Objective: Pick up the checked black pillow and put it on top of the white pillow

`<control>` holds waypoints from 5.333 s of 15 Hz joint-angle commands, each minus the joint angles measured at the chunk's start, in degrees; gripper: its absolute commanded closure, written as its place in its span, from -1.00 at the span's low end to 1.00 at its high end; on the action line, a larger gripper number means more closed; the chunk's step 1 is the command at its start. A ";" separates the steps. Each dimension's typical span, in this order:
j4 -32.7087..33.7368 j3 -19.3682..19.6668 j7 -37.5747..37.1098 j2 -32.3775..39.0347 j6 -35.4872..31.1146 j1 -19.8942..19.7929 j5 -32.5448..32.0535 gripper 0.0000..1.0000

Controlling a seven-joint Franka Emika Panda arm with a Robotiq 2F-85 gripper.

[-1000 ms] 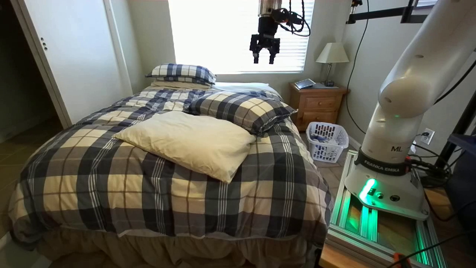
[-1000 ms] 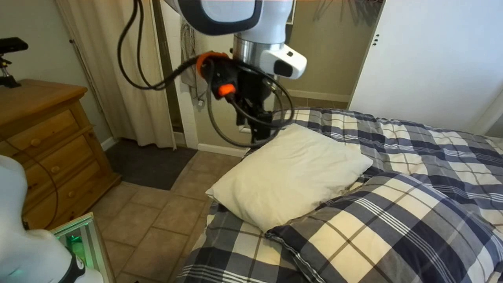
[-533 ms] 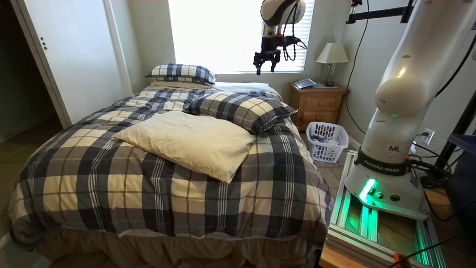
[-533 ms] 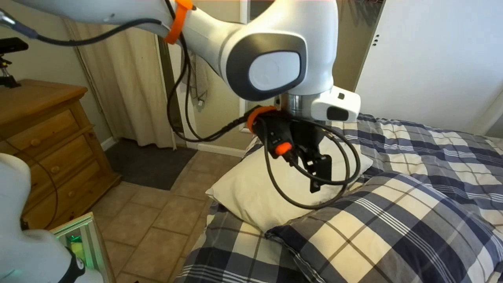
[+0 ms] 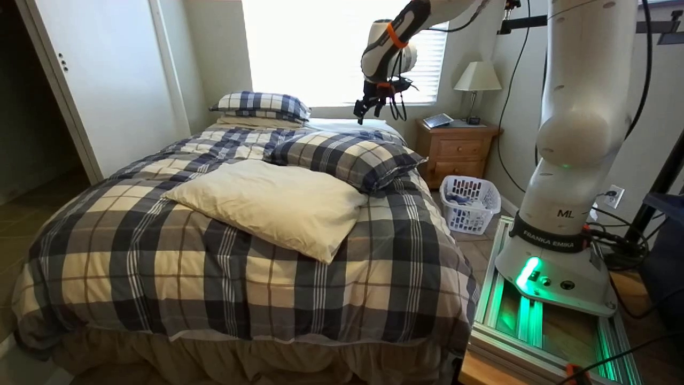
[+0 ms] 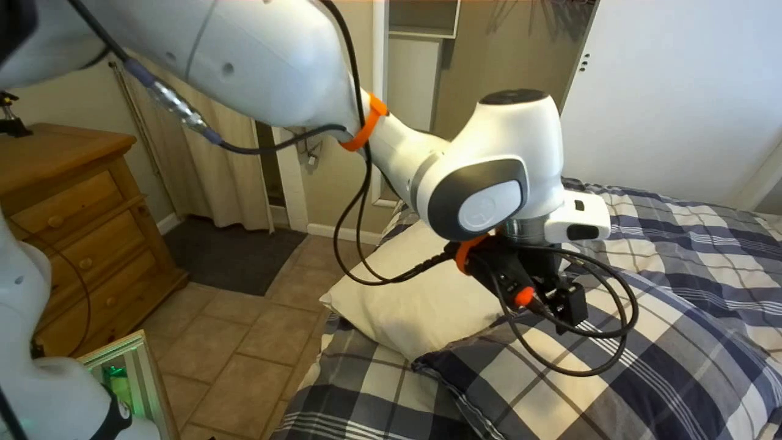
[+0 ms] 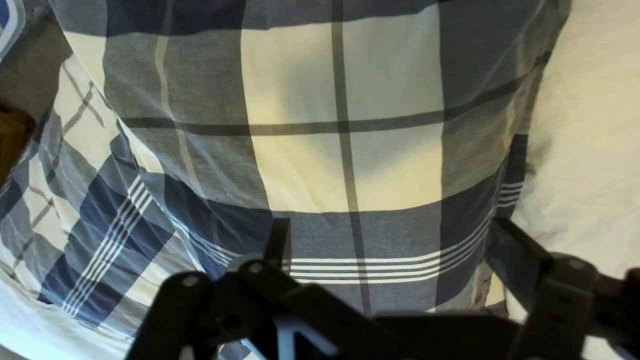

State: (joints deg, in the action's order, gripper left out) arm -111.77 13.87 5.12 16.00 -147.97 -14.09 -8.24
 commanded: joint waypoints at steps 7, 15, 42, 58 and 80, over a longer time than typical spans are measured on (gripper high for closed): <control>20.14 -1.81 2.67 18.71 -0.46 -2.38 1.39 -1.00; 28.66 -5.32 3.46 27.24 6.17 -5.25 5.16 -1.00; 25.98 -12.99 4.23 23.29 18.66 -12.52 24.22 0.98; 25.23 -9.93 4.98 7.19 25.75 -3.47 19.35 0.98; 24.45 -11.71 12.65 0.04 24.30 11.87 -6.64 0.98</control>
State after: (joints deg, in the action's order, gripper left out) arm -85.62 2.85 16.32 19.73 -122.88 -4.05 -11.59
